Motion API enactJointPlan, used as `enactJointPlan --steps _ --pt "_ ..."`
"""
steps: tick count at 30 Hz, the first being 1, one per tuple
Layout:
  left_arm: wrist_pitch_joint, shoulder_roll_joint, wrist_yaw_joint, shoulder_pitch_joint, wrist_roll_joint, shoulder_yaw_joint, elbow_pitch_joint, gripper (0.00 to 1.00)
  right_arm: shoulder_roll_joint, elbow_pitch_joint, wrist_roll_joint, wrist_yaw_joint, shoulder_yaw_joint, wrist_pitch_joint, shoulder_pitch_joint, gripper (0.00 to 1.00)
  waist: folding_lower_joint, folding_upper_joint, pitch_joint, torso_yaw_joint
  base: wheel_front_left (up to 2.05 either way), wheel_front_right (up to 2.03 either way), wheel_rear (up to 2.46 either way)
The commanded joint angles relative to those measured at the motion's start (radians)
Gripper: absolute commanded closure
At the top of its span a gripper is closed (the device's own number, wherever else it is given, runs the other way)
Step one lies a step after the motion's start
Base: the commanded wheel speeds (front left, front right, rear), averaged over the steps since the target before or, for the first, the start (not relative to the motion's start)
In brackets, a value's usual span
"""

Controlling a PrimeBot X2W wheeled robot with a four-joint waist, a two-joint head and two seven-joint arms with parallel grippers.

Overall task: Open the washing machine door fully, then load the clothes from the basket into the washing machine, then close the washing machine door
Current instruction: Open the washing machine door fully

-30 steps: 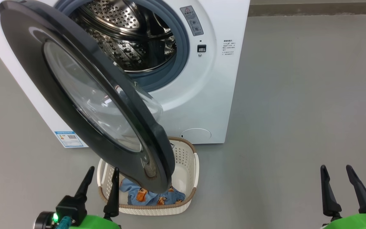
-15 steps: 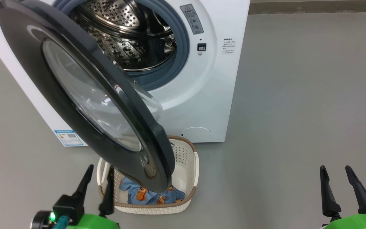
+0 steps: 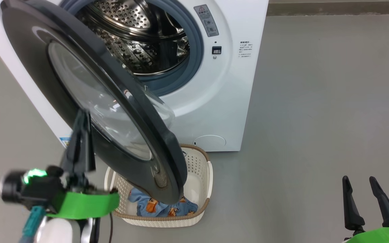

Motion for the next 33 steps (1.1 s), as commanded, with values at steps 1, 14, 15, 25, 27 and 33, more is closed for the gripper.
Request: enactJointPlan --steps 1,14,15,25,27,33 --pt "-0.006 0.014 0.001 -0.044 0.013 0.011 -0.086 1.0 -0.014 -0.025 0.003 0.007 0.017 0.0 -0.013 0.0 -0.0001 -0.0001 -0.001 -0.004 0.0 0.0 0.0" --pt "0.079 0.011 0.028 -0.067 -0.21 -0.393 -0.278 1.0 -0.014 -0.009 0.018 0.007 0.015 -0.005 -0.005 0.0 -0.0001 -0.0001 0.005 -0.023 0.0 0.0 0.0" --pt "0.09 0.011 0.033 -0.068 -0.237 -0.415 -0.258 1.0 -0.014 -0.008 0.018 0.007 0.017 -0.005 -0.007 0.0 -0.0001 -0.0001 0.006 -0.026 0.0 0.0 0.0" --pt "0.076 0.011 0.1 -0.128 -0.396 -0.479 -0.021 1.0 -0.014 0.0 0.02 0.007 0.03 -0.001 -0.013 0.0 -0.0001 -0.0001 0.002 -0.055 0.0 0.0 0.0" --pt "0.065 0.011 0.11 -0.14 -0.411 -0.481 0.027 1.0 -0.014 0.001 0.021 0.007 0.03 0.002 -0.011 0.0 -0.0001 -0.0001 0.0 -0.059 0.0 0.0 0.0" --pt "0.037 0.011 0.131 -0.159 -0.454 -0.474 0.135 1.0 -0.014 0.004 0.022 0.007 0.027 0.005 -0.003 0.0 -0.0001 -0.0001 -0.012 -0.063 0.0 0.0 0.0"
